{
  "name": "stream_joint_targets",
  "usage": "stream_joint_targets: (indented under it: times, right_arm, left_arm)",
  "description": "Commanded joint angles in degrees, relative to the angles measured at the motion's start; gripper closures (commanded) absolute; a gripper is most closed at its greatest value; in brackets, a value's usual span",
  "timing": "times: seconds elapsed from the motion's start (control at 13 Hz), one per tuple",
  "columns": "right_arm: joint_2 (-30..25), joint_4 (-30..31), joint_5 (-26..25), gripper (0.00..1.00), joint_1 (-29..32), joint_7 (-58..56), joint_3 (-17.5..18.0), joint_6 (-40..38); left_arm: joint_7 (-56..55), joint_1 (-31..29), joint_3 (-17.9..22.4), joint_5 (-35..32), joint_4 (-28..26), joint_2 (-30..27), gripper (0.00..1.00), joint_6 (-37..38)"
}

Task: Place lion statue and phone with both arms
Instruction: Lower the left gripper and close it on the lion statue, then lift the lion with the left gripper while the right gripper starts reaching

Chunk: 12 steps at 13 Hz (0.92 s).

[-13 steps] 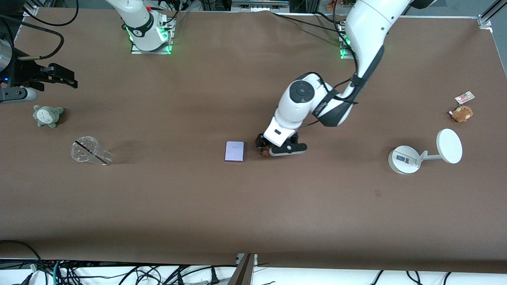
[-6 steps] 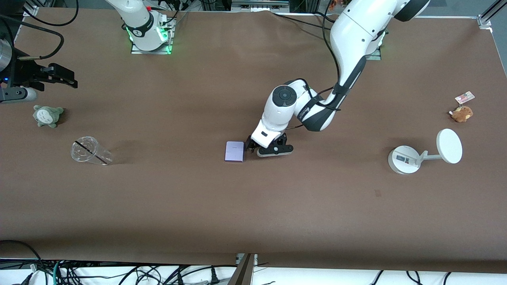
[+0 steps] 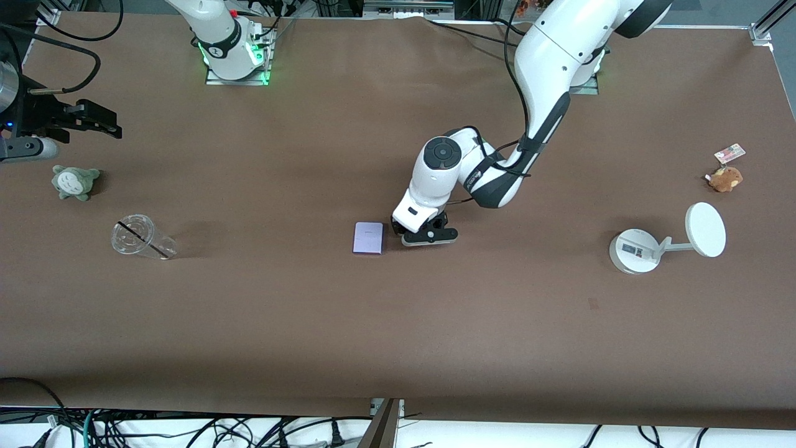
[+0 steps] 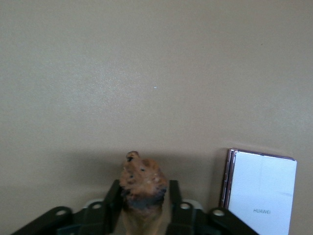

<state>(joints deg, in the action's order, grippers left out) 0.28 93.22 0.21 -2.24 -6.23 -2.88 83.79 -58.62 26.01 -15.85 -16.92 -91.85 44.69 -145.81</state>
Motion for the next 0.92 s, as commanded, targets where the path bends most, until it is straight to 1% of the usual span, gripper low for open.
stream_joint_targets:
  times: [0.0,0.15,0.31,0.46,0.69,0.85]
  right_arm:
    - [0.3,-1.2,-0.8,0.00,-0.1,0.0,0.0,-1.2]
    - [0.3,-1.2,-0.8,0.00,-0.1,0.0,0.0,-1.2]
    - [0.3,-1.2,-0.8,0.00,-0.1,0.0,0.0,-1.2]
    - [0.3,-1.2,-0.8,0.00,-0.1,0.0,0.0,-1.2]
    - [0.5,-1.3,-0.2,0.00,-0.1,1.3,0.0,-0.7]
    - [1.3,-1.7,0.0,0.00,-0.5,1.1,0.2,-0.4]
  left_arm:
    - [-1.0,0.4,0.6,-1.9,1.6,-1.1,0.92,4.0]
    - [-0.8,-0.3,0.3,-1.5,1.8,-4.7,0.91,10.1]
    - [-0.8,-2.2,-0.2,-0.8,1.3,-8.9,0.91,15.7]
    - [-0.6,-4.5,-1.7,0.6,1.3,-12.5,0.91,22.0]
    - [5.4,-8.4,-2.4,5.0,1.3,-17.7,0.91,29.1]
    - [10.9,-13.2,-2.5,9.1,1.3,-21.5,0.91,32.7]
